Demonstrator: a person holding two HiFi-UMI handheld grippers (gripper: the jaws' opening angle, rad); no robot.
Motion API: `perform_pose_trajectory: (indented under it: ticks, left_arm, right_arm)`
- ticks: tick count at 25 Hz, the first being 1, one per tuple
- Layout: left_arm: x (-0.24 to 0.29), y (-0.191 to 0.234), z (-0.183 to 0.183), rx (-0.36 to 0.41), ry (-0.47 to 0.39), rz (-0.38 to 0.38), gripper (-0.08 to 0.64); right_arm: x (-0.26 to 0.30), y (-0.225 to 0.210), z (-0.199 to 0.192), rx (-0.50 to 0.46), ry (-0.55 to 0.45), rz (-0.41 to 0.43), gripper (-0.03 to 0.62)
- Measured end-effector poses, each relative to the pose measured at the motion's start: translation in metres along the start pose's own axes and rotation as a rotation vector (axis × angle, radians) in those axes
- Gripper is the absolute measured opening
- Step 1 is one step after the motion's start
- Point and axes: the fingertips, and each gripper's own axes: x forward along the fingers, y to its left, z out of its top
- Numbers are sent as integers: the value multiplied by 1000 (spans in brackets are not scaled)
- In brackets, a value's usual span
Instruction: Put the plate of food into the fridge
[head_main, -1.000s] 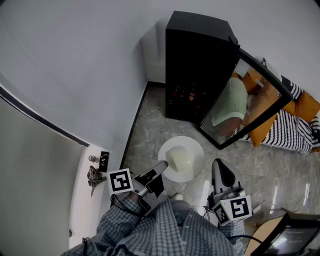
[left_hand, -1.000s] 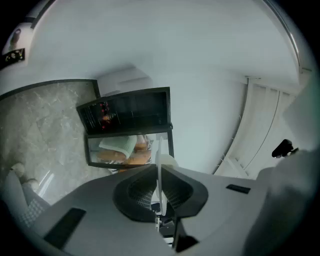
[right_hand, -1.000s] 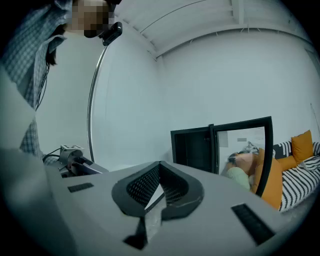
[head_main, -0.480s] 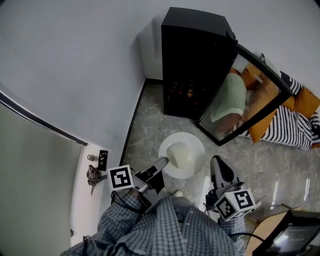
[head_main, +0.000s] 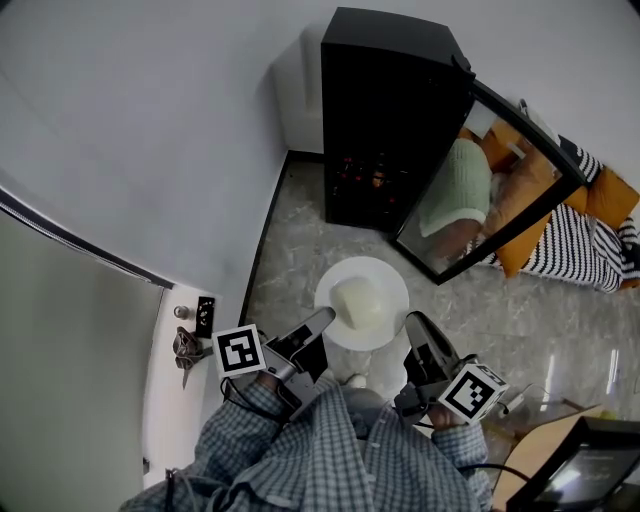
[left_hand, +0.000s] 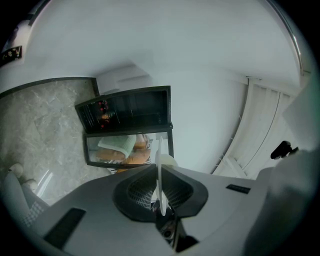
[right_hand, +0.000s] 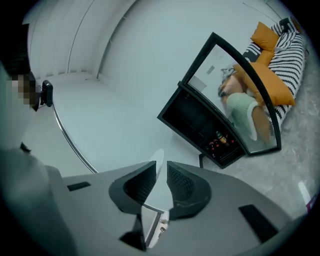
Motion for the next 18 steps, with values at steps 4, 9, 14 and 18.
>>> perform_pose_trajectory:
  ticks: [4, 9, 14, 18]
  left_arm:
    - [-21, 10, 4, -1, 23, -26, 20]
    - [-30, 8, 5, -16, 33, -28, 20]
    - [-31, 13, 6, -28, 39, -22, 20]
    - [-24, 11, 4, -11, 52, -8, 20]
  right_arm:
    - [8, 7, -32, 24, -6, 0, 63]
    - [13, 16, -38, 33, -8, 5, 61]
    - [13, 15, -40, 29, -10, 3, 60]
    - [11, 8, -38, 40, 5, -5, 60]
